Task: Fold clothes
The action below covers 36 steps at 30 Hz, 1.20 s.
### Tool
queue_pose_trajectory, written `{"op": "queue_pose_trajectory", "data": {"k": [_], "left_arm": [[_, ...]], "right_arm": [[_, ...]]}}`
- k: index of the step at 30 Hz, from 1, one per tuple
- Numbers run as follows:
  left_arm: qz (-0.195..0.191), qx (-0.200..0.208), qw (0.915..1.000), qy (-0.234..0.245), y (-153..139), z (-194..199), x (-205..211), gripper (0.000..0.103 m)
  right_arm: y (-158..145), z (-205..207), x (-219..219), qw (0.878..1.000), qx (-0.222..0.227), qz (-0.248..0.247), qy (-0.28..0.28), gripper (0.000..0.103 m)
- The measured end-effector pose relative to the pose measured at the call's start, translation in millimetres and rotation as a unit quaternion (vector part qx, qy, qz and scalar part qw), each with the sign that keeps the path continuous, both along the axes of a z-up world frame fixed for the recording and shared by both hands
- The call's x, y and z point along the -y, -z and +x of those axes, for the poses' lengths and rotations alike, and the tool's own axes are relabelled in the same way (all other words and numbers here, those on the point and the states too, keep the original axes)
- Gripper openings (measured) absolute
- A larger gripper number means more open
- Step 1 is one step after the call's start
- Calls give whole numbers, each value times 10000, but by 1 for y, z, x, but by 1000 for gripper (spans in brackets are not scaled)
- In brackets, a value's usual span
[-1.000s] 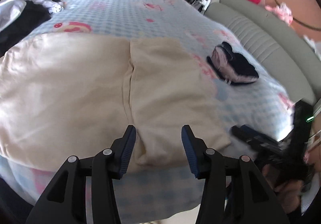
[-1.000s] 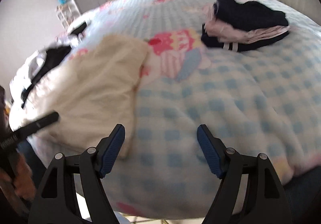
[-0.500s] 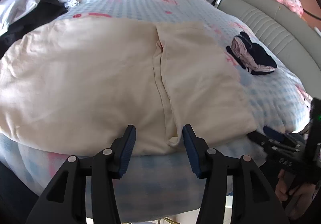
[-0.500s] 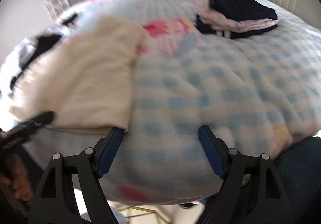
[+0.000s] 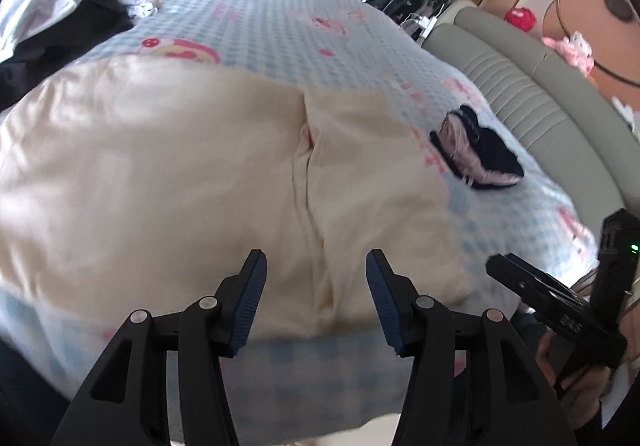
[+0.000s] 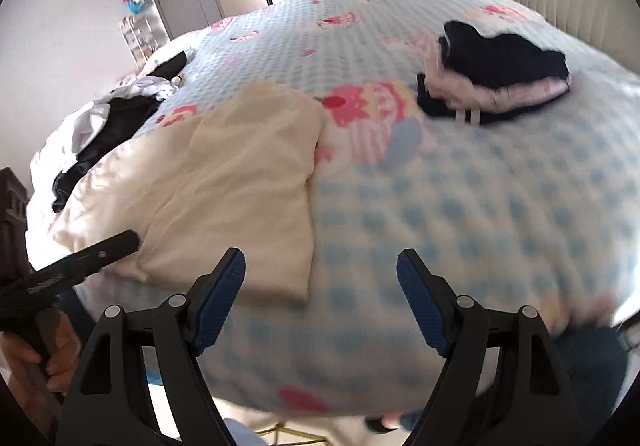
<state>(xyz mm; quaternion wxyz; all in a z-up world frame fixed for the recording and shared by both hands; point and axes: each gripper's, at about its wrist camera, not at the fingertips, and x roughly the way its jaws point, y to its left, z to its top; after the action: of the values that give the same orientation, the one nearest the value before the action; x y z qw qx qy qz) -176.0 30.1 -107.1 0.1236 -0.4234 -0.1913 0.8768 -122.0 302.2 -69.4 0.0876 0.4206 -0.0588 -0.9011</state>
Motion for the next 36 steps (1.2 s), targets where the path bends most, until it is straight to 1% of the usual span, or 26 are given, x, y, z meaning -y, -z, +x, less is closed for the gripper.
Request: {"op": "queue_pose_trajectory", "data": {"k": [4, 8, 11, 15, 17, 18, 20, 22, 24, 26, 28, 29, 31, 33, 35, 36], "left_arm": [[-76, -14, 9999, 143, -13, -41, 3, 54], [-302, -145, 9991, 269, -22, -80, -5, 55], [-558, -139, 9982, 185, -20, -108, -11, 55], [-836, 252, 9960, 190, 1, -142, -17, 55], [-984, 405, 9941, 230, 16, -147, -18, 55], [-1053, 468, 9930, 250, 23, -150, -19, 55], [-1136, 396, 9925, 227, 20, -149, -15, 55], [-1282, 357, 9911, 52, 12, -146, -10, 55], [-1336, 326, 9904, -138, 3, -138, -4, 53], [-1012, 136, 9948, 26, -8, -124, -2, 53], [-661, -116, 9974, 282, -17, -105, -9, 55], [-638, -129, 9972, 363, -17, -101, -17, 55], [-818, 40, 9958, 410, -10, -92, -30, 55], [-1107, 216, 9929, 386, 1, -82, -34, 55], [-1313, 363, 9905, 188, 12, -72, -24, 55], [-1394, 423, 9893, 98, 16, -66, -19, 57]], "right_arm": [[-16, -51, -6, 9999, 66, -139, -25, 80], [-28, -108, 9, 9997, -3, -7, -234, 83], [-18, -155, 25, 9991, 147, 273, -300, 83], [12, -202, 37, 9964, 658, 333, -406, 83], [29, -211, 42, 9945, 827, 424, -483, 82], [36, -213, 43, 9937, 871, 478, -514, 83], [43, -211, 40, 9941, 854, 473, -463, 83], [41, -208, 32, 9955, 791, 388, -336, 84], [32, -201, 25, 9971, 651, 373, -108, 83], [16, -187, 20, 9981, 470, 387, 130, 81], [-1, -165, 22, 9995, 244, 215, 9, 81], [-8, -155, 23, 9998, 149, 143, -49, 82], [-8, -141, 33, 9992, 256, 231, -185, 82], [4, -126, 40, 9973, 433, 497, -329, 82], [16, -108, 36, 9964, 548, 606, -245, 82], [20, -98, 30, 9968, 599, 509, -168, 82]]}}
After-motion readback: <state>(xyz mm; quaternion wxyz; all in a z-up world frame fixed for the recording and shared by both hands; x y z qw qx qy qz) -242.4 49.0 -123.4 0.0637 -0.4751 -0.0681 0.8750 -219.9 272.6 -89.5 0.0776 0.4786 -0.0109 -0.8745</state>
